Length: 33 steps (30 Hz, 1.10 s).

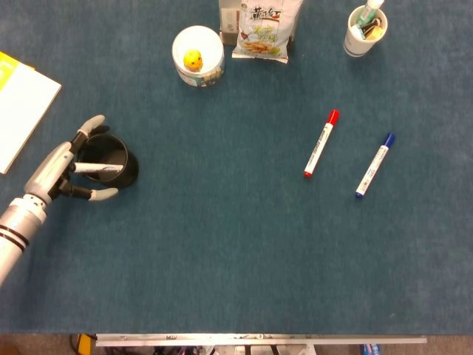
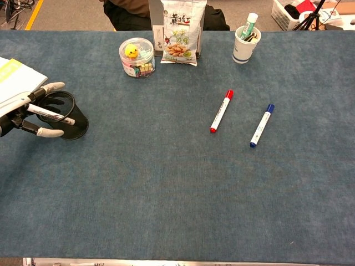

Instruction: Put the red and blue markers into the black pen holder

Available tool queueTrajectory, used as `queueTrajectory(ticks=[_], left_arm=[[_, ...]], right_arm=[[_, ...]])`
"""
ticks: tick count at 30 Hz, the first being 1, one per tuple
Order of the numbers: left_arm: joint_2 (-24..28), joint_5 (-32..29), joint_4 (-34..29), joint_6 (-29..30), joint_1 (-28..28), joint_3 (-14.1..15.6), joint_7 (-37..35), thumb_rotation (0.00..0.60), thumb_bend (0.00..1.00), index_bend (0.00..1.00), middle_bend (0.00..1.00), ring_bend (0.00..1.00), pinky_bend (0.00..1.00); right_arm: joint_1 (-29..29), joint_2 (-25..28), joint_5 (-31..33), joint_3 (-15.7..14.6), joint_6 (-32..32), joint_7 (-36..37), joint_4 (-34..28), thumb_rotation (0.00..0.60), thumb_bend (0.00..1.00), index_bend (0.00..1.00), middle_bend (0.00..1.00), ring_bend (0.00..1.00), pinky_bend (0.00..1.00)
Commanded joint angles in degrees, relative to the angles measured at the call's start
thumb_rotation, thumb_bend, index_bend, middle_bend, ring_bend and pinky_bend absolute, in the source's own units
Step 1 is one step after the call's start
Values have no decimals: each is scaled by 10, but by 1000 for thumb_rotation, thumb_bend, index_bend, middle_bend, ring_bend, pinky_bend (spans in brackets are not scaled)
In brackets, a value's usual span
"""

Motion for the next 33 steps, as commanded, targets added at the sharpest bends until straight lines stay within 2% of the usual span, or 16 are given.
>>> queueTrajectory(ticks=[1, 7, 12, 21, 27, 33], left_arm=[[-8, -5, 6, 1, -2, -3, -5, 600, 118, 22, 137, 134, 182], [-21, -20, 16, 0, -4, -9, -9, 600, 117, 101, 213, 192, 191], [-30, -39, 17, 6, 0, -20, -17, 600, 117, 193, 307, 278, 251], [-18, -36, 1, 15, -3, -22, -7, 600, 117, 243, 344, 314, 284], [14, -20, -46, 37, -3, -20, 18, 600, 117, 243, 344, 315, 284], [44, -7, -99, 56, -2, -15, 52, 600, 117, 243, 344, 315, 284]], right_arm=[[-1, 0, 0, 0, 1, 0, 0, 600, 202, 319, 366, 239, 263], [-2, 2, -1, 0, 3, 1, -1, 600, 202, 319, 366, 240, 263], [-3, 2, -1, 0, 3, 0, -2, 600, 202, 319, 366, 239, 263], [3, 4, -11, -2, -8, -2, -6, 600, 201, 319, 367, 239, 263], [31, -1, -34, -5, -46, -9, -17, 600, 201, 319, 366, 239, 263], [89, -21, -59, -3, -123, -16, -22, 600, 202, 319, 366, 240, 264]])
